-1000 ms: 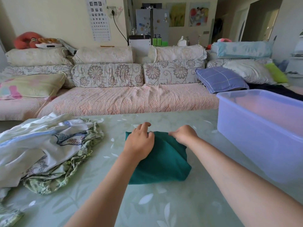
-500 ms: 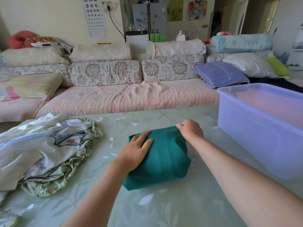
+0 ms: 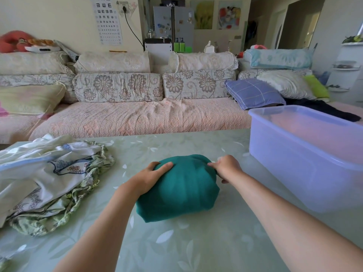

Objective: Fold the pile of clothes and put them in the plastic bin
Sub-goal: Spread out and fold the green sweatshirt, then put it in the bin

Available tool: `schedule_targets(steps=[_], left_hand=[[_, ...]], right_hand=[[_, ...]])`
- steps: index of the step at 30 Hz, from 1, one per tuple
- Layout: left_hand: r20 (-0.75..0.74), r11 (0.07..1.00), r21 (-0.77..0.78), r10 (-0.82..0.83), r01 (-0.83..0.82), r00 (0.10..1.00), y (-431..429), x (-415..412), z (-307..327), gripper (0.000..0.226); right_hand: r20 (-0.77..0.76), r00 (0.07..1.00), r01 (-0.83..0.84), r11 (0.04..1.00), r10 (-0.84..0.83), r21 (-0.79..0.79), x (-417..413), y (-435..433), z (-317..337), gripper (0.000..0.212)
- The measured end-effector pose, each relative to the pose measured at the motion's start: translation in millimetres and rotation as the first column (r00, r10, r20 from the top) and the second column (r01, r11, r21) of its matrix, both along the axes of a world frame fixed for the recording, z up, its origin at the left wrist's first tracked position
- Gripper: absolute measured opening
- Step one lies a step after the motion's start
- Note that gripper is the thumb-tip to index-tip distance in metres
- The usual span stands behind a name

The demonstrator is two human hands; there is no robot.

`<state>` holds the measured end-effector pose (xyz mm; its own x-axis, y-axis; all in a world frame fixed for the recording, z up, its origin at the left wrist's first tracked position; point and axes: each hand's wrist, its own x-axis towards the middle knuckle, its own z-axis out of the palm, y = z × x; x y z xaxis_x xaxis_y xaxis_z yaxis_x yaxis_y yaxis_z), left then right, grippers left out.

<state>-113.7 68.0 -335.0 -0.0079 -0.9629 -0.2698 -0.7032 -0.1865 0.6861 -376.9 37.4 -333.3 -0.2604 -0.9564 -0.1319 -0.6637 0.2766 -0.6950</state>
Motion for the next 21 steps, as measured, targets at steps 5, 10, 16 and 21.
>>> schedule_targets(steps=[5,10,16,21], left_hand=[[0.54,0.947,-0.27,-0.003,0.176,0.842,3,-15,23,0.068],[0.361,0.852,-0.448,-0.105,0.271,0.927,16,-47,11,0.046],[0.324,0.844,-0.499,-0.029,0.197,0.946,28,-49,-7,0.046],[0.284,0.876,-0.469,0.034,0.107,0.958,44,-53,-9,0.049]], right_hand=[[-0.238,0.969,-0.085,0.99,0.057,-0.109,15,9,31,0.047],[-0.323,0.88,-0.415,0.895,0.348,-0.165,60,29,35,0.047],[-0.129,0.893,-0.444,0.89,0.431,-0.102,50,47,-3,0.052],[-0.064,0.911,-0.412,0.899,0.407,-0.145,48,59,-8,0.051]])
